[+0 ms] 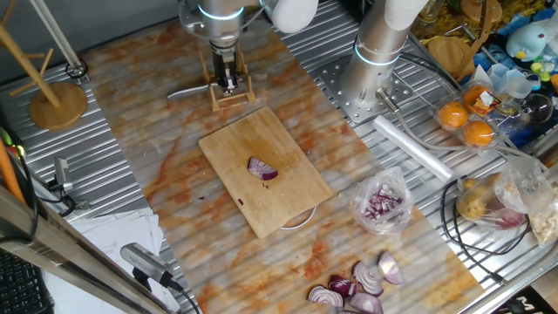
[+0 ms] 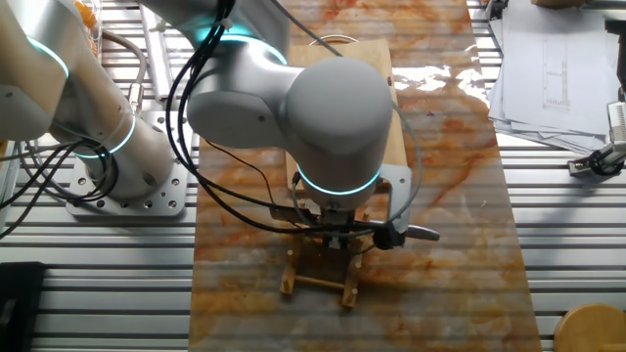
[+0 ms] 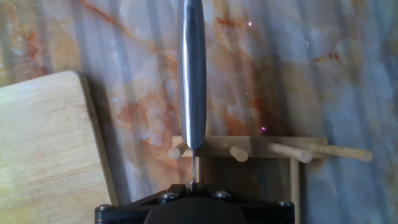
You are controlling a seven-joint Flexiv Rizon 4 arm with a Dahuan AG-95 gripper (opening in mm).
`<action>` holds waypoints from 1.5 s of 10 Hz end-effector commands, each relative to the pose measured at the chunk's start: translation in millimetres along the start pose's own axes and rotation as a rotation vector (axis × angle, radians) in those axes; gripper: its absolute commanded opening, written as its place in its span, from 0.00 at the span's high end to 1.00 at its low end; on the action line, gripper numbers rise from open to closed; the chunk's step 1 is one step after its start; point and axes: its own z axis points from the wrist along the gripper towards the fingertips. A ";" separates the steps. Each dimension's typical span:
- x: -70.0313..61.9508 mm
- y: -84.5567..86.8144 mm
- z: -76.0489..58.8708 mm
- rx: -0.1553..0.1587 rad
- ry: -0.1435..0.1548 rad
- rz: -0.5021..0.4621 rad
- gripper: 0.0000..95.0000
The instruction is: Chop the onions
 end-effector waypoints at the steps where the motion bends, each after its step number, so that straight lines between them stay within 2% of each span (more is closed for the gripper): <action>1: -0.8 -0.1 -16.1 0.018 -0.010 -0.029 1.00; 2: -1.8 -0.7 -26.4 0.021 -0.014 -0.051 1.00; 4: -5.2 0.4 -62.7 0.054 -0.018 -0.111 1.00; 5: -8.2 5.1 -86.2 0.051 -0.011 -0.130 1.00; 7: -17.6 21.4 -113.1 0.039 -0.003 -0.175 1.00; 9: -28.6 51.0 -134.4 0.037 0.019 -0.204 1.00; 11: -37.1 82.8 -149.6 0.011 0.025 -0.203 1.00; 12: -42.3 99.0 -153.1 -0.024 0.026 -0.204 1.00; 13: -43.7 104.1 -153.1 -0.034 0.026 -0.209 1.00; 14: -49.1 121.6 -151.3 -0.065 0.029 -0.202 1.00; 15: -59.1 138.0 -154.1 -0.095 0.049 -0.196 1.00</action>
